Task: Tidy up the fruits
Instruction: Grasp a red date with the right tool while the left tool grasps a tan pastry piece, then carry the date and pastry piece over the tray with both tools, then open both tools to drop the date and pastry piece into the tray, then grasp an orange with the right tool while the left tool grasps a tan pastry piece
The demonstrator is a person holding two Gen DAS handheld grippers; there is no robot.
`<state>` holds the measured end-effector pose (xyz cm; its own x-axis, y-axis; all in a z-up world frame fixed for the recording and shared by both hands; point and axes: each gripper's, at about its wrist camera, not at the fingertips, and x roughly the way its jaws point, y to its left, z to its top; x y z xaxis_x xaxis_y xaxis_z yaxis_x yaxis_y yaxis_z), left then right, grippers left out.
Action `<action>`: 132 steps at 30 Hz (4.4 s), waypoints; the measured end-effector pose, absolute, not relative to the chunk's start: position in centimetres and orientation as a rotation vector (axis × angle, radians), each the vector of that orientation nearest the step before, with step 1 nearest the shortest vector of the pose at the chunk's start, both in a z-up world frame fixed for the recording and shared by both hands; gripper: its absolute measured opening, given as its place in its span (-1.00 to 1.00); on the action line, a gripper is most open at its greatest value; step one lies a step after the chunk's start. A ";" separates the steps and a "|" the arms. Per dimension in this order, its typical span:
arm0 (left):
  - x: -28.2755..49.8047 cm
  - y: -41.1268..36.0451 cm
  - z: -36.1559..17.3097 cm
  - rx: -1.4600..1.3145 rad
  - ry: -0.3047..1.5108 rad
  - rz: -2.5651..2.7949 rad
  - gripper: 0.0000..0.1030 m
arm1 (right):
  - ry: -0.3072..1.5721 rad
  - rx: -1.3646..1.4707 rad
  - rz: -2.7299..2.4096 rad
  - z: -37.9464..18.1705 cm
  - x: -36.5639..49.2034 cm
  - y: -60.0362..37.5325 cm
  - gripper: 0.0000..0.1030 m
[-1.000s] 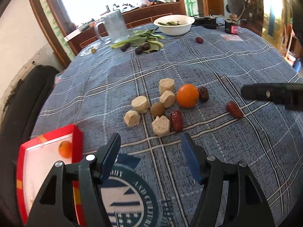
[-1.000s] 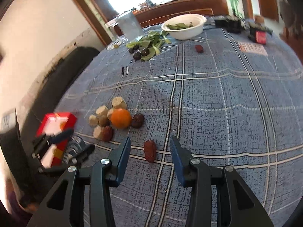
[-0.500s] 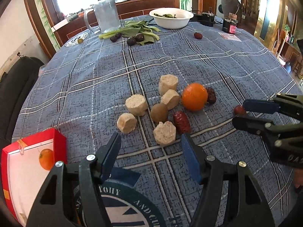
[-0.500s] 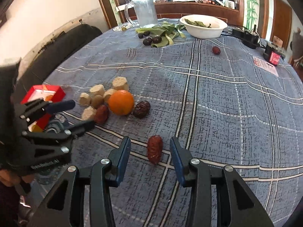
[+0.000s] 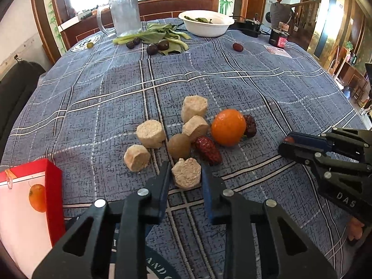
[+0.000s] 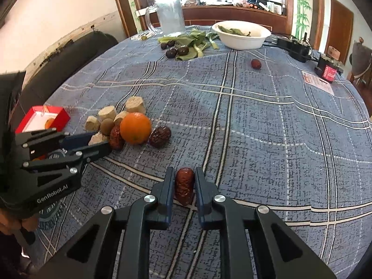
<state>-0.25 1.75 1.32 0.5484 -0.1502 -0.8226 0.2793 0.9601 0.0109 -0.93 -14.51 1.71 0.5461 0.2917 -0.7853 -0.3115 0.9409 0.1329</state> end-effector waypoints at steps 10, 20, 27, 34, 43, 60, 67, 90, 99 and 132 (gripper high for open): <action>-2.9 3.7 3.6 0.083 0.897 -0.205 -0.47 | 0.858 0.006 0.341 2.2 -1.4 -15.3 -0.70; -8.0 9.1 7.8 0.000 0.788 -0.154 -0.47 | 0.780 0.054 0.322 3.2 -2.1 -15.1 -0.70; -9.9 14.9 8.0 -0.047 0.774 -0.049 -0.47 | 0.788 0.088 0.459 5.7 -4.0 -8.5 -0.71; -11.6 21.0 6.7 -0.096 0.792 0.093 -0.46 | 0.757 0.065 0.632 7.3 -5.4 1.0 -0.72; -13.3 26.4 5.5 -0.114 0.799 0.214 -0.46 | 0.816 -0.059 0.787 6.6 -6.9 10.9 -0.72; -14.8 29.0 3.9 -0.052 0.819 0.319 -0.46 | 0.959 -0.165 0.816 2.8 -8.3 16.3 -0.71; -14.6 28.4 3.7 -0.004 0.818 0.345 -0.46 | 0.950 -0.174 0.813 2.8 -8.6 16.5 -0.70; -11.9 17.7 5.6 0.128 0.839 0.173 0.37 | 0.767 0.125 0.590 6.9 -2.5 -1.8 -0.27; -5.7 10.3 5.0 0.197 0.871 0.027 0.37 | 0.854 0.268 0.533 5.0 0.4 -7.8 -0.27; 1.7 4.8 1.3 0.173 0.968 -0.192 -0.37 | 0.907 0.097 0.377 3.3 1.8 -8.8 -0.28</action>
